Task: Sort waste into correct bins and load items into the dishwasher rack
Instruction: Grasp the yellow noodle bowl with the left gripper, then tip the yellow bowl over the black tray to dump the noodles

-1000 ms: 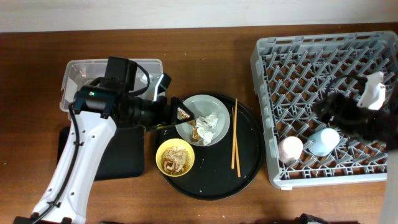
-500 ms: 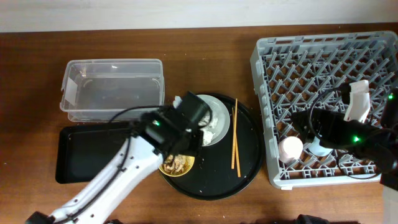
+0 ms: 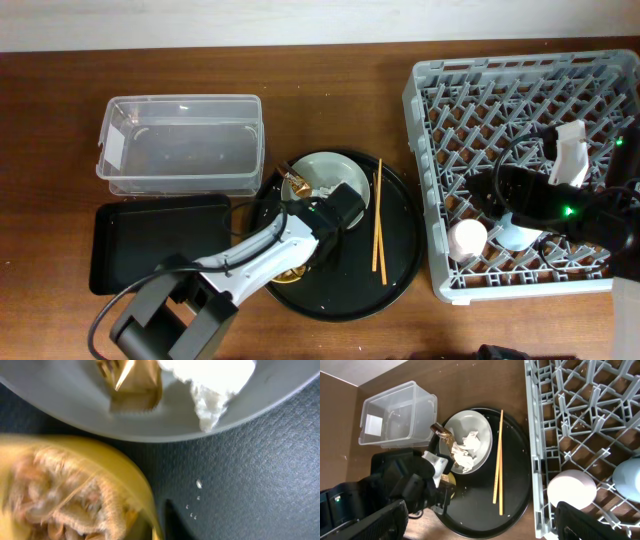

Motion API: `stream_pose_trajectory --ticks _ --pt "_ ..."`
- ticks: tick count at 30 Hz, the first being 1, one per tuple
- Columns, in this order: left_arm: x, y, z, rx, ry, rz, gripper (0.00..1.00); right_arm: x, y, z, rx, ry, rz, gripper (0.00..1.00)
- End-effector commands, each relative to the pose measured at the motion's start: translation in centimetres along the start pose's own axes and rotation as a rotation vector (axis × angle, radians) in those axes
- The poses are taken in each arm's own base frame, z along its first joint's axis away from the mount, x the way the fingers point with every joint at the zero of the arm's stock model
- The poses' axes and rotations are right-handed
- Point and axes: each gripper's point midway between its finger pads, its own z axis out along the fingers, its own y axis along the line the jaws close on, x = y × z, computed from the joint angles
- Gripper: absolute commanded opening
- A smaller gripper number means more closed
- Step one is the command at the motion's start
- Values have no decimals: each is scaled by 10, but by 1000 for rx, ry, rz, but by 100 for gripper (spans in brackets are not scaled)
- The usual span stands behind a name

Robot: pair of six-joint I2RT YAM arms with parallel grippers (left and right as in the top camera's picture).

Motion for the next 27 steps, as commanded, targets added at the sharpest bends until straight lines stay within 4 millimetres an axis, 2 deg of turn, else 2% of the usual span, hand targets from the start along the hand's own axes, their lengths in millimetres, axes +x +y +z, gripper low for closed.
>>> stream_pose_trajectory --ticks 1,3,4,6,7,9,11,13,16,20,21,24,27 --pt "3 -6 -11 11 37 24 1 0 5 0 -20 1 -19 93" --pt "-4 -5 -39 18 34 15 0 0 5 0 -20 1 -19 93" --pt "-13 1 -60 36 4 -11 0 0 5 0 -20 1 -19 93" --pt "-20 11 -81 118 -22 -32 0 0 5 0 -20 2 -19 93" --pt "-27 25 -96 189 -39 -60 0 0 5 0 -19 2 -18 93" --pt "-36 55 -113 297 -62 -126 0 0 5 0 -19 2 -18 93" --pt "-44 88 -127 486 -84 -176 0 0 5 0 -19 2 -18 93" --pt "-46 111 -134 670 -128 -217 0 0 5 0 -19 2 -18 93" --pt "-34 143 -134 895 -246 -267 0 0 5 0 -19 2 -19 93" --pt "-18 178 -131 1153 -521 -373 0 0 5 0 -19 2 -19 93" --pt "-16 181 -132 1192 -559 -399 0 0 5 0 -19 2 -19 93" --pt "-16 199 -153 1341 -735 -484 0 0 5 0 -19 2 -19 93" --pt "-15 204 -153 1345 -729 -523 0 0 5 0 -19 2 -19 93"
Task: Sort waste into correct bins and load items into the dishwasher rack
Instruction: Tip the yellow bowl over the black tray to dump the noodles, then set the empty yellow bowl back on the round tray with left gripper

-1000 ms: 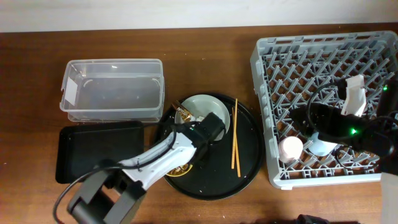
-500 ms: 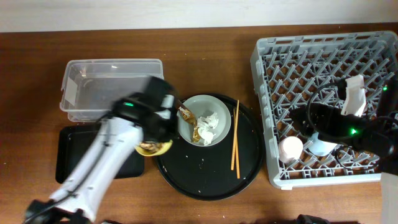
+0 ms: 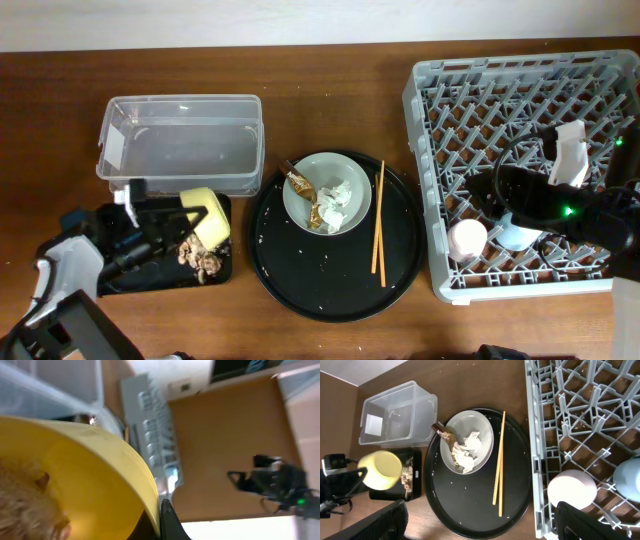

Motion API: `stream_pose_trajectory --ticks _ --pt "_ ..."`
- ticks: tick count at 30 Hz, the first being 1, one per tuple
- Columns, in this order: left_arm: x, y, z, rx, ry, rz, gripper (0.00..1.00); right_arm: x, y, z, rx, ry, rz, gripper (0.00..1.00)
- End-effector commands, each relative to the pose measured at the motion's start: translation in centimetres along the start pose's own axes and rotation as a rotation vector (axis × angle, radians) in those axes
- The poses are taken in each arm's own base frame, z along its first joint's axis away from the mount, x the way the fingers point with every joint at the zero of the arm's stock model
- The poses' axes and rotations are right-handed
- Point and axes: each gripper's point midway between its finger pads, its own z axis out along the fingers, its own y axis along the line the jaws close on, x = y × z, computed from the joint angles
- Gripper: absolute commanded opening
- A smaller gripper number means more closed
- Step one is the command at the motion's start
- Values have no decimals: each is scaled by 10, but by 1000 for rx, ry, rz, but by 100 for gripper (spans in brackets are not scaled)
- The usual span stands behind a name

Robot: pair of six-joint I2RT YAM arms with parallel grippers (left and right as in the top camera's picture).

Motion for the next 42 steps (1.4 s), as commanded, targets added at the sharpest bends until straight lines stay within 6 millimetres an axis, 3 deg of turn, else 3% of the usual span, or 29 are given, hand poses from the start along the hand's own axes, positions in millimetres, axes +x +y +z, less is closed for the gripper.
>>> stream_pose_trajectory --ticks 1,11,13,14,15,19,20,21,22,24,26,29,31,34,37,39,41,42 --pt "-10 -16 -6 110 -71 8 0 0 5 0 -19 1 -18 93" --pt "-10 -16 -6 110 -71 6 0 0 5 0 -19 0 -18 93" --pt "-9 -17 -6 112 -66 -68 0 0 5 0 -19 0 -18 93" --pt "-11 -7 -6 64 -57 20 0 0 5 0 -19 0 -18 93" --pt "-13 -8 -8 72 -66 -39 0 0 5 0 -19 0 -18 93" --pt "-15 -16 -7 105 -77 45 0 0 5 0 -19 1 -18 93" --pt "-12 -5 -6 40 -54 105 0 0 5 0 -19 0 -18 93" --pt "-8 4 -6 -11 -31 24 0 0 5 0 -19 0 -18 93" --pt "-11 -18 -7 105 -75 33 0 0 5 0 -19 0 -18 93" --pt "-9 -3 -6 31 -45 71 0 -1 5 0 -19 -2 -19 93" --pt "-2 -11 -2 52 -29 -20 0 0 5 0 -19 1 -18 93" --pt "36 -12 21 -179 203 76 0 0 5 0 -19 0 -18 94" --pt "55 -16 32 -463 326 170 0 -1 5 0 -19 1 -18 94" --pt "83 -23 56 -718 393 379 0 -1 5 0 -19 1 -18 94" --pt "125 -8 87 -903 475 527 0 -1 5 0 -19 1 -18 94" --pt "163 6 129 -911 558 639 1 0 5 0 -19 1 -17 94" --pt "182 29 142 -963 629 675 2 0 5 0 -19 1 -17 94" --pt "190 40 143 -985 662 667 8 0 5 0 -19 1 -17 94"
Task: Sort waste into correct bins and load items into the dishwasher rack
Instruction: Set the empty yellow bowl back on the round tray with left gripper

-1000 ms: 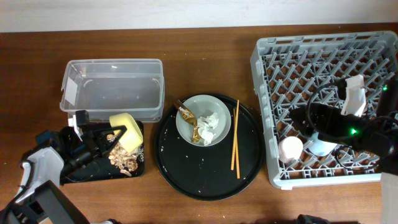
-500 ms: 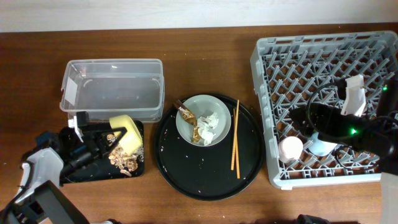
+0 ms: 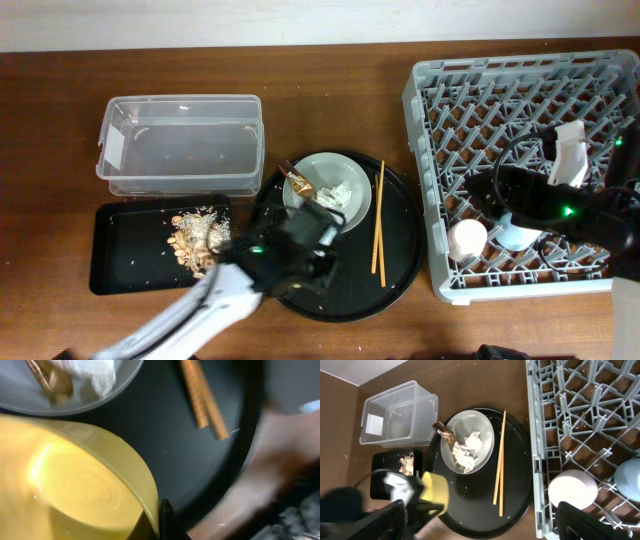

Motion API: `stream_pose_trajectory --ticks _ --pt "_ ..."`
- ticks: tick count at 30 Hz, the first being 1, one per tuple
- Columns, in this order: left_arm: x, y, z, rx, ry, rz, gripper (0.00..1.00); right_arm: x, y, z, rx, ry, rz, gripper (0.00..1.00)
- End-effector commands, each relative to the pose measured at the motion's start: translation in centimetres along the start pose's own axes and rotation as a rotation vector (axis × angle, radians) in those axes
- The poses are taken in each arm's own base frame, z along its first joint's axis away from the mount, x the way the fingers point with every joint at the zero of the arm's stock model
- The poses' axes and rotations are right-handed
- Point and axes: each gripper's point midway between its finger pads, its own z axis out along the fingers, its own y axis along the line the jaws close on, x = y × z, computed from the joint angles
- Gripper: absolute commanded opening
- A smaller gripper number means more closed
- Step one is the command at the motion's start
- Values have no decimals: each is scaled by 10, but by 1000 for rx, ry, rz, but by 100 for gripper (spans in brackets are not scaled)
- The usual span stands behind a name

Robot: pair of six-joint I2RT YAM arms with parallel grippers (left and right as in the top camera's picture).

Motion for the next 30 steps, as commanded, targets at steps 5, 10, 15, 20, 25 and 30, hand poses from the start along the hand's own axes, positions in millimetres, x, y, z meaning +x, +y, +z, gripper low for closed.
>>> stream_pose_trajectory --ticks 5,10,15,20,25,30 --pt "-4 3 29 -128 64 -26 35 0 4 0 -16 1 -18 94" --pt "-76 0 -21 -217 -119 19 62 -1 3 0 -12 0 -18 94" --pt "-94 64 21 -403 -105 -76 66 0 3 0 -12 2 -16 94" --pt "-115 68 67 -221 -102 -114 68 2 2 2 -11 16 -7 94" --pt "-120 60 78 -215 -108 20 56 4 -3 10 -8 55 18 94" --pt "-113 66 71 -252 -72 -40 55 6 -5 12 -7 74 31 94"
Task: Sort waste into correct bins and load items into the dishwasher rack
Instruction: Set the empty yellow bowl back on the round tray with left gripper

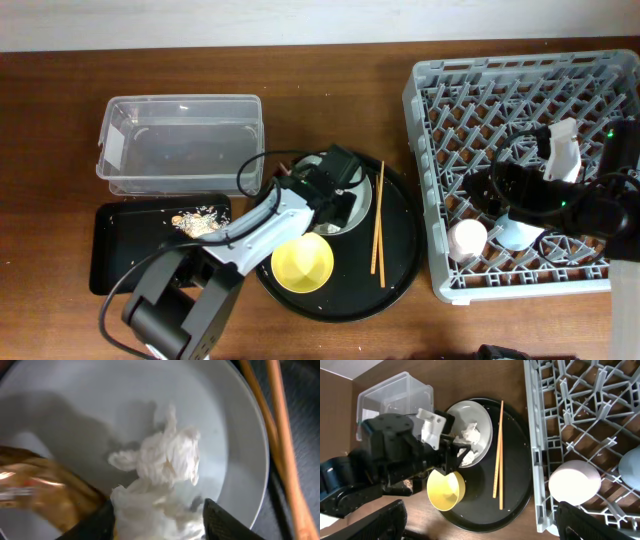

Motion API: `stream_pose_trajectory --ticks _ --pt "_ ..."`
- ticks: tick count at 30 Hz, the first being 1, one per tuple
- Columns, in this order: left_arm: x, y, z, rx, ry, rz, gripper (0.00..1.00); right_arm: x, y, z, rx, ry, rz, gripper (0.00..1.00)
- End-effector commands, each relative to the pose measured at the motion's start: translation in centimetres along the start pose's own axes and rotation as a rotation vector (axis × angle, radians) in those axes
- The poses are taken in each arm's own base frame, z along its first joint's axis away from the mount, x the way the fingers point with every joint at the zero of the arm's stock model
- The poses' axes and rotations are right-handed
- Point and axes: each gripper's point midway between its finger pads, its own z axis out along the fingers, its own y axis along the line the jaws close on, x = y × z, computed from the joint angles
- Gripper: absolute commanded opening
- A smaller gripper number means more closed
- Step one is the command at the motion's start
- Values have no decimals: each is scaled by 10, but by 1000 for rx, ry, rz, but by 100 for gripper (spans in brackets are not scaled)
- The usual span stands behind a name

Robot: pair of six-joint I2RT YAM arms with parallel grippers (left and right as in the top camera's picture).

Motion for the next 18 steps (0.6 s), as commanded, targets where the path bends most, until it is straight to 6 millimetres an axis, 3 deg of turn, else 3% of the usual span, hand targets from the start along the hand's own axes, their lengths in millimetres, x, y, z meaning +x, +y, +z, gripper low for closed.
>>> stream_pose_trajectory --ticks 1,5,8,10,12,15,16,17,18 --pt "-9 14 -19 -61 1 -125 55 2 3 0 -11 10 -11 94" --pt "-39 21 -50 -53 -103 -208 55 3 3 0 -11 12 -10 94" --pt "-37 32 -50 -109 -109 -303 56 3 3 0 -11 12 -9 94" --pt "-46 22 -50 -53 -136 -256 55 3 3 0 -11 12 -10 94" --pt "-45 -1 -39 28 -115 -92 56 3 3 0 -11 12 -9 94" --pt "-9 -5 11 -2 39 -48 55 4 2 0 -11 16 -7 94" --pt "-6 -6 15 4 52 -47 52 4 2 0 -11 16 -7 94" --pt "-4 -8 17 15 60 -47 47 4 2 0 -11 16 -6 94" --pt "-7 -10 14 27 55 -48 29 4 2 0 -11 16 -6 94"
